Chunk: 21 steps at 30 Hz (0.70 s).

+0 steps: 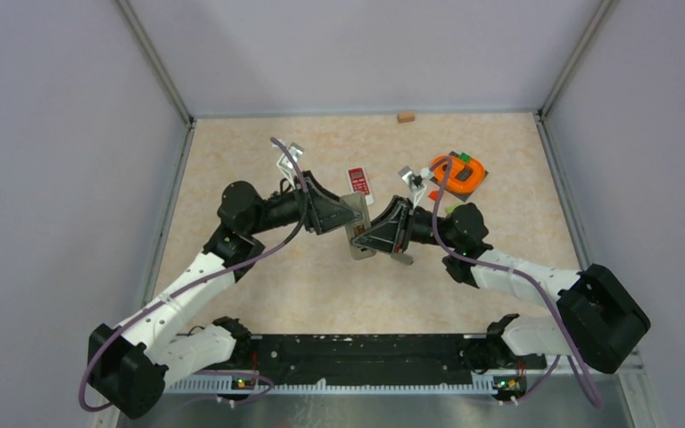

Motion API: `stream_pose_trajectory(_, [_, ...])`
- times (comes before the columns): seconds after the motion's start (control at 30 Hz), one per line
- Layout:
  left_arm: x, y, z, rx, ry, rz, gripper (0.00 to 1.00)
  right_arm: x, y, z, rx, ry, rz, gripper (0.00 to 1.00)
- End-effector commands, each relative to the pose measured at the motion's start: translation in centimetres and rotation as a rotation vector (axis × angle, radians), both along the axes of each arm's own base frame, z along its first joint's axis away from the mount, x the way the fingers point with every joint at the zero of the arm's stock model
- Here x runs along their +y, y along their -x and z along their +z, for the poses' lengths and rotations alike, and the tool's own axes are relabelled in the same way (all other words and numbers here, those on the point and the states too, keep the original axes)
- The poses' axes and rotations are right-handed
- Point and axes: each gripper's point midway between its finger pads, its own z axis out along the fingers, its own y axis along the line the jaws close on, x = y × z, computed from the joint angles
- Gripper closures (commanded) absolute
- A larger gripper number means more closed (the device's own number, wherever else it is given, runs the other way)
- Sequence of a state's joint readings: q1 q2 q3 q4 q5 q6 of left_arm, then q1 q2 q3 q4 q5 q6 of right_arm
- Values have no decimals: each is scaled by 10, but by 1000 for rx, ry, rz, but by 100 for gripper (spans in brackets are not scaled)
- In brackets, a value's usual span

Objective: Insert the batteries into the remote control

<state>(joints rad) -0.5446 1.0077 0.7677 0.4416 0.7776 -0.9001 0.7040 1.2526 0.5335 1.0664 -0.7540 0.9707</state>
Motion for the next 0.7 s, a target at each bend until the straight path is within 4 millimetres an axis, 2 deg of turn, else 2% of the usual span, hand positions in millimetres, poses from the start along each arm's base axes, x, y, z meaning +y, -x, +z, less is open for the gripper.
stream_pose_trajectory(0.0, [2, 6, 21, -54, 42, -20, 42, 2, -6, 11, -48, 4, 0, 94])
stream_pose_trajectory(0.17, [-2, -2, 18, -21, 30, -9, 49, 3, -5, 9, -53, 15, 14, 94])
stream_pose_trajectory(0.3, [-6, -7, 12, -5, 8, -17, 62, 4, -5, 7, -53, 29, 20, 93])
stream_pose_trajectory(0.33, [-7, -8, 11, 0, 5, -23, 69, 5, -6, 6, -52, 33, 21, 93])
stream_pose_trajectory(0.4, [-8, -11, 8, 7, 0, -13, 93, 5, -9, 4, -43, 50, 6, 93])
stream_pose_trajectory(0.43, [-7, -15, 4, 12, -10, 5, 100, 5, -11, 1, -39, 65, -3, 91])
stream_pose_trajectory(0.5, [-6, -20, -1, 7, -29, 37, 100, 4, -15, -3, -31, 85, -27, 80])
stream_pose_trajectory(0.6, [0, -27, -8, -21, -63, 86, 100, -6, -27, -7, -9, 109, -108, 49])
stream_pose_trajectory(0.67, [6, -35, -16, -28, -93, 129, 100, -20, -40, -8, 6, 124, -193, 37])
